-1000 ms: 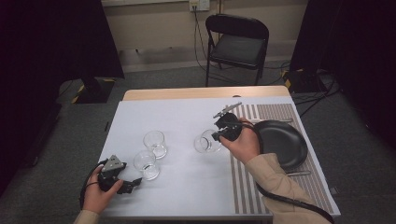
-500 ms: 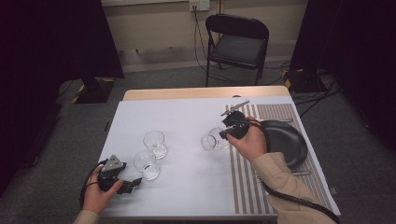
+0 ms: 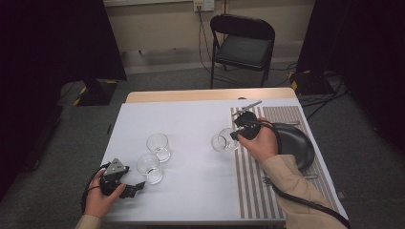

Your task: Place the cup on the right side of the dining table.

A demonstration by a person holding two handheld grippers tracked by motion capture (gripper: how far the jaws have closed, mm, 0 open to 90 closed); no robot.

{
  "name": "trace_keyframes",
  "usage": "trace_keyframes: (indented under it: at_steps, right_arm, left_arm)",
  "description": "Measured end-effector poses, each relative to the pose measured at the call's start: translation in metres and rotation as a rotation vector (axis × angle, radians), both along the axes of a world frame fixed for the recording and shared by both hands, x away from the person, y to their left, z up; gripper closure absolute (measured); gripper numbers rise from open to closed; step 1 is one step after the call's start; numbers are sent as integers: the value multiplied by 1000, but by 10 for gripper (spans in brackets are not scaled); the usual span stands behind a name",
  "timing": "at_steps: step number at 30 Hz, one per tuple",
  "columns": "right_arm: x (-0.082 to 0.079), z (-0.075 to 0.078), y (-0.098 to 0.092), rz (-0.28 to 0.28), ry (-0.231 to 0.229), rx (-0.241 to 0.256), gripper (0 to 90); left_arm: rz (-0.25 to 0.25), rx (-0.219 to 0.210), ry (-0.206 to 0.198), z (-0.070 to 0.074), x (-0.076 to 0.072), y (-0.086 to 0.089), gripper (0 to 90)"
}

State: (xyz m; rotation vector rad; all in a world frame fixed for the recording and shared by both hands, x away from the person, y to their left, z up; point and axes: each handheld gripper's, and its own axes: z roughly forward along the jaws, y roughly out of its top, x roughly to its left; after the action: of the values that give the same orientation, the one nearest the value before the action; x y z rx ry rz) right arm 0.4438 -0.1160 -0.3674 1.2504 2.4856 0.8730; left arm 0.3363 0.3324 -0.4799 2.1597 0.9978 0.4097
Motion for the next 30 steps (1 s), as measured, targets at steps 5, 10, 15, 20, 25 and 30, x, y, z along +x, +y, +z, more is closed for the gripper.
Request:
trace_keyframes:
  at_steps: [5, 10, 15, 20, 25, 30]
  right_arm:
    - [2, -2, -4, -8, 8, -10, 857]
    - [5, -4, -10, -27, 16, -4, 858]
    - [8, -3, -16, -42, 16, -5, 858]
    - [9, -3, -21, -51, 13, -11, 859]
    - [11, -4, -26, -69, 8, -16, 859]
    - [15, -3, -30, -85, 1, -23, 859]
  left_arm:
    - [1, 3, 1, 0, 0, 0, 64]
    - [1, 4, 1, 0, 0, 0, 64]
    - [1, 4, 1, 0, 0, 0, 64]
    - [-1, 6, 0, 0, 0, 0, 64]
    - [1, 4, 1, 0, 0, 0, 64]
    - [0, 4, 0, 0, 0, 0, 64]
